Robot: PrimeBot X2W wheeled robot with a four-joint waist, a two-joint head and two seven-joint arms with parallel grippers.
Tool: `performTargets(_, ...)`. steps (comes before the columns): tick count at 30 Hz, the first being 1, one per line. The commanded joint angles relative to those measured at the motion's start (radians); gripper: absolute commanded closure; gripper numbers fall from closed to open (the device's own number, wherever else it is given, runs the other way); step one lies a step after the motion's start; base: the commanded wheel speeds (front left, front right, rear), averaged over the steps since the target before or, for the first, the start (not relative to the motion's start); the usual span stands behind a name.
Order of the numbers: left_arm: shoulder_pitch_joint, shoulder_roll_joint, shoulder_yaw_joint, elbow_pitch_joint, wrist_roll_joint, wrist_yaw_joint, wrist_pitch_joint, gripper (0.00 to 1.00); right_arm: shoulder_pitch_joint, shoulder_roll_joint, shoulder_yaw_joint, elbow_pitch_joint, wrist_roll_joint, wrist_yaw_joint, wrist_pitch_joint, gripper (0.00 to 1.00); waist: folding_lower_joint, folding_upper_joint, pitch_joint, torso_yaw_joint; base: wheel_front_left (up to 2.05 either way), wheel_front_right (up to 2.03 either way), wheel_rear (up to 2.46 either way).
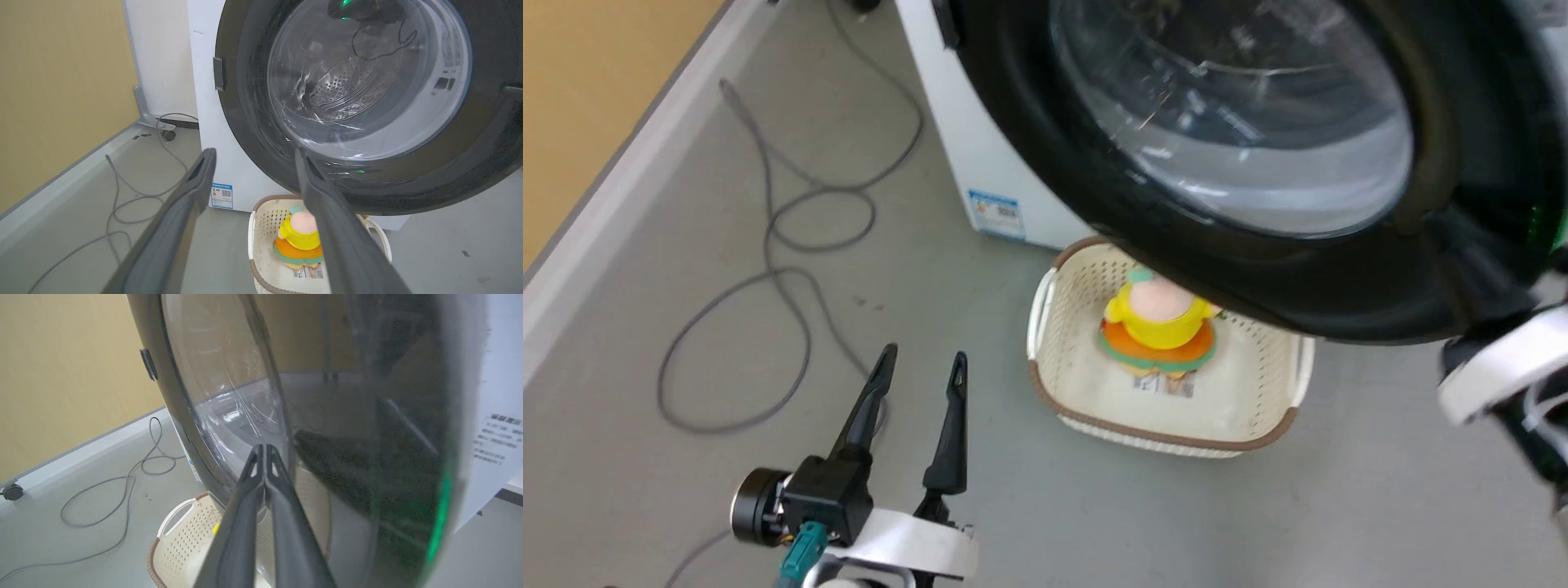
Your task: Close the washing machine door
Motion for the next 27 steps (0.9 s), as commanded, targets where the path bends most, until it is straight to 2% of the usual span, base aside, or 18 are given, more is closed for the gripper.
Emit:
performTargets(1,-0.019,-0.006,0.004,-0.006,0.009,-0.004,-0.004,0.0,-0.026,-0.01,-0.006,0.016,0.016,0.001,0.006,1.0,0.0,0.0,0.028,0.022,0.0,0.0,0.0)
performTargets(15,-0.081,-0.059,0.024,-0.026,0.031,-0.023,-0.004,0.0,-0.336,-0.099,-0.085,0.26,0.105,0.001,0.095,1.0,0.0,0.0,0.154,0.079,0.0,0.0,0.0)
performTargets(27,-0.095,-0.075,0.029,-0.019,0.044,-0.038,-0.004,0.0,-0.536,-0.095,-0.14,0.481,0.086,0.001,0.1,1.0,0.0,0.0,0.175,0.092,0.0,0.0,0.0)
